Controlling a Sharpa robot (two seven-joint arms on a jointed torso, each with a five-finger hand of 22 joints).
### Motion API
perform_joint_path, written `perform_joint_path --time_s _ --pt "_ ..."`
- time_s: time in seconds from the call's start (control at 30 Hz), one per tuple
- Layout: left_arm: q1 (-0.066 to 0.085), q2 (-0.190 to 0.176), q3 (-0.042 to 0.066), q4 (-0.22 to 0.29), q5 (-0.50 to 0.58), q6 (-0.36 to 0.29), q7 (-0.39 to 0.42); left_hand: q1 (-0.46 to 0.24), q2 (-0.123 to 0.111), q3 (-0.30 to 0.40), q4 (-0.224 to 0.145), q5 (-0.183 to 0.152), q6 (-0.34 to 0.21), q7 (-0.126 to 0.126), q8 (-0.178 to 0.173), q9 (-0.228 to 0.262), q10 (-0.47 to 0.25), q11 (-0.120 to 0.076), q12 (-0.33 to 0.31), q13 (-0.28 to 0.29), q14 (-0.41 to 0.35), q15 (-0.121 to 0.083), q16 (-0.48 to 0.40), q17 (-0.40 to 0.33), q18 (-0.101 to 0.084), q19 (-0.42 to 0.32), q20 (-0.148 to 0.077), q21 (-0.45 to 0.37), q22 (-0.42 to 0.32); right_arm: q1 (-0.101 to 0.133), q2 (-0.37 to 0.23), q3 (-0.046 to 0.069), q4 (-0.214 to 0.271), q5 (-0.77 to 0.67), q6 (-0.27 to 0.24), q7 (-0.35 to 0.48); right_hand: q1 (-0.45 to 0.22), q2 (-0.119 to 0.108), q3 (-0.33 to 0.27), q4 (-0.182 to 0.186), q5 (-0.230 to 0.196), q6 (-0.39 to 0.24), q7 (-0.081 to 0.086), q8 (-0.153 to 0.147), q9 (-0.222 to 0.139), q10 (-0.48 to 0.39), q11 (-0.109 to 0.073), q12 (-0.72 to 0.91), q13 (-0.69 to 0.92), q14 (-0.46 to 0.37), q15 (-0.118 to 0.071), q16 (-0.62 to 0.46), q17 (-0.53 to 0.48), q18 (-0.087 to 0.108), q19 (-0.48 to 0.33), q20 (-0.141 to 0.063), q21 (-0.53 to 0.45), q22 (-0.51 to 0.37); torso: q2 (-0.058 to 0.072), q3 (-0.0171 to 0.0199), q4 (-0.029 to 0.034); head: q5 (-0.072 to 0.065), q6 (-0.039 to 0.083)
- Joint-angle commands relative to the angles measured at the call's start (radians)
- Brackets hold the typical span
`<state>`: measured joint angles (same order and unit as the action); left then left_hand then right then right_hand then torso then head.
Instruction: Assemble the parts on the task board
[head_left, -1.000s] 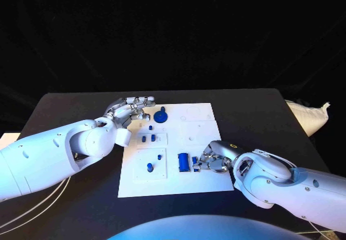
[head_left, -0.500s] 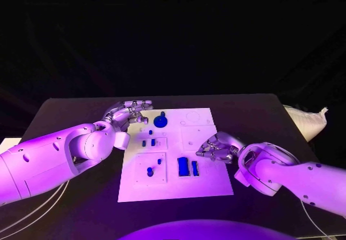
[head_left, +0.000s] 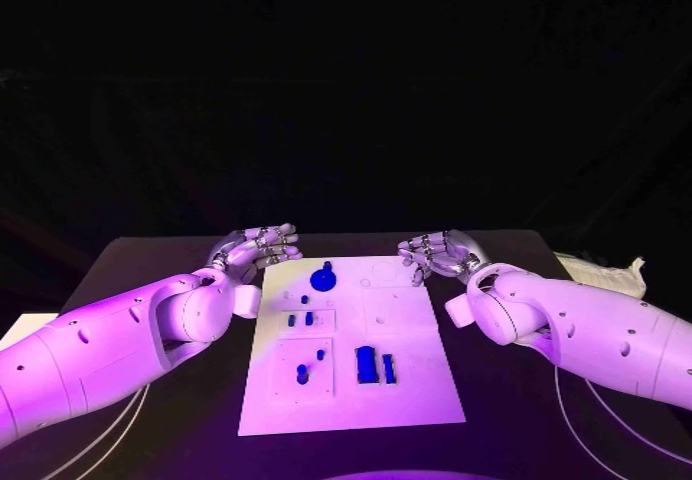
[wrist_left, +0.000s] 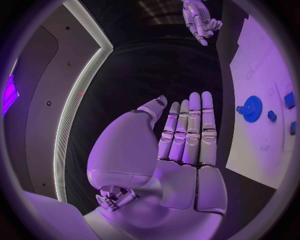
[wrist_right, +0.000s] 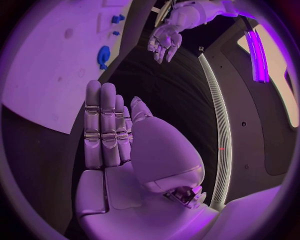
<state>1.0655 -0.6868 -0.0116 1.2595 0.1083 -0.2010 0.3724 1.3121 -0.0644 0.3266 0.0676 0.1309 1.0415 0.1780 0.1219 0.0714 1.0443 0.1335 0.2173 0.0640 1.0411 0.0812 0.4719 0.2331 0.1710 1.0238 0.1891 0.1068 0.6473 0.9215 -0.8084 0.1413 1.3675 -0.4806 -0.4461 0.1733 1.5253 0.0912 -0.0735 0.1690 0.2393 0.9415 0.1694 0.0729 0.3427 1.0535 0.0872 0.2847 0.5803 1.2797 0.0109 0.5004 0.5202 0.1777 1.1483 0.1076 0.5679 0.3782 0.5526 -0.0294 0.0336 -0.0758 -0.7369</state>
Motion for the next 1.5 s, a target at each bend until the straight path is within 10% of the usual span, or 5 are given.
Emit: perform_joint_path --time_s 0.03,0.4,0.5,0.77,1.5 --pt "-0.007 0.034 0.001 -0.048 0.034 -0.009 0.056 0.012 0.0 -0.003 0.004 0.006 0.01 0.0 -0.01 -0.001 0.01 0.0 -0.012 0.0 0.017 0.005 -0.049 -0.015 0.012 -0.008 0.006 -0.018 -0.03 0.004 0.035 0.0 -0.067 0.265 0.056 0.124 0.034 -0.005 0.032 -0.015 -0.006 0.005 0.012 -0.009 -0.019 0.0 0.015 -0.058 -0.083 -0.045 0.016 -0.096 -0.052 0.003 -0.036 0.01 -0.073 -0.046 -0.038 -0.0029 0.0095 0.002 0.009" --pt "-0.019 0.102 0.002 -0.161 0.03 -0.018 0.069 0.034 -0.005 -0.007 0.011 0.007 -0.045 0.008 -0.058 -0.007 -0.026 0.029 -0.068 -0.002 -0.058 0.061 -0.266 -0.093 0.01 -0.22 0.066 -0.046 -0.188 0.007 0.123 0.0 -0.199 0.337 0.152 0.197 0.005 -0.057 0.159 -0.026 -0.065 -0.004 0.022 -0.01 -0.149 0.057 0.058 -0.213 -0.435 -0.137 0.086 -0.419 -0.319 0.004 -0.092 0.097 -0.378 -0.258 -0.051 0.0041 0.0087 0.016 0.054" --pt "-0.018 0.099 0.001 -0.165 0.024 -0.014 0.041 -0.372 0.064 -0.1 -0.068 -0.036 -0.342 -0.047 -0.122 -0.071 -0.329 -0.02 -0.112 -0.064 -0.35 0.02 -0.334 -0.139 -0.051 -0.463 -0.007 -0.107 -0.332 0.007 0.125 0.0 -0.2 0.299 0.094 0.146 -0.453 -0.091 0.074 -0.072 -0.114 -0.281 -0.034 -0.073 -0.212 -0.27 0.008 -0.285 -0.489 -0.438 -0.011 -0.5 -0.381 -0.053 -0.373 0.024 -0.427 -0.293 -0.047 0.0026 0.0105 0.016 0.053" --pt "-0.018 0.074 0.002 -0.104 0.007 -0.085 0.055 -0.598 0.064 -0.156 -0.068 -0.057 -0.518 -0.079 -0.122 -0.071 -0.507 -0.047 -0.141 -0.064 -0.525 -0.005 -0.375 -0.233 -0.063 -0.607 -0.051 -0.107 -0.416 0.028 0.109 -0.024 -0.132 0.33 0.023 0.18 -0.724 -0.091 0.074 -0.098 -0.147 -0.435 -0.067 -0.073 -0.248 -0.454 -0.087 -0.285 -0.58 -0.616 -0.011 -0.5 -0.419 -0.07 -0.538 -0.017 -0.455 -0.378 -0.031 0.0139 -0.008 0.041 0.088" --pt "-0.016 -0.092 0.012 0.309 -0.108 -0.567 0.147 -1.027 0.064 -0.256 -0.068 -0.131 -0.832 -0.178 -0.122 -0.071 -0.83 -0.133 -0.217 -0.064 -0.835 -0.081 -0.472 -0.233 -0.171 -0.856 -0.189 -0.107 -0.555 0.128 0.028 -0.141 0.203 0.481 -0.324 0.347 -1.204 -0.091 0.074 -0.169 -0.239 -0.739 -0.169 -0.073 -0.343 -0.813 -0.087 -0.285 -0.58 -1.014 -0.011 -0.5 -0.52 -0.178 -0.904 -0.108 -0.568 -0.378 -0.008 0.0294 -0.0336 0.076 0.137"
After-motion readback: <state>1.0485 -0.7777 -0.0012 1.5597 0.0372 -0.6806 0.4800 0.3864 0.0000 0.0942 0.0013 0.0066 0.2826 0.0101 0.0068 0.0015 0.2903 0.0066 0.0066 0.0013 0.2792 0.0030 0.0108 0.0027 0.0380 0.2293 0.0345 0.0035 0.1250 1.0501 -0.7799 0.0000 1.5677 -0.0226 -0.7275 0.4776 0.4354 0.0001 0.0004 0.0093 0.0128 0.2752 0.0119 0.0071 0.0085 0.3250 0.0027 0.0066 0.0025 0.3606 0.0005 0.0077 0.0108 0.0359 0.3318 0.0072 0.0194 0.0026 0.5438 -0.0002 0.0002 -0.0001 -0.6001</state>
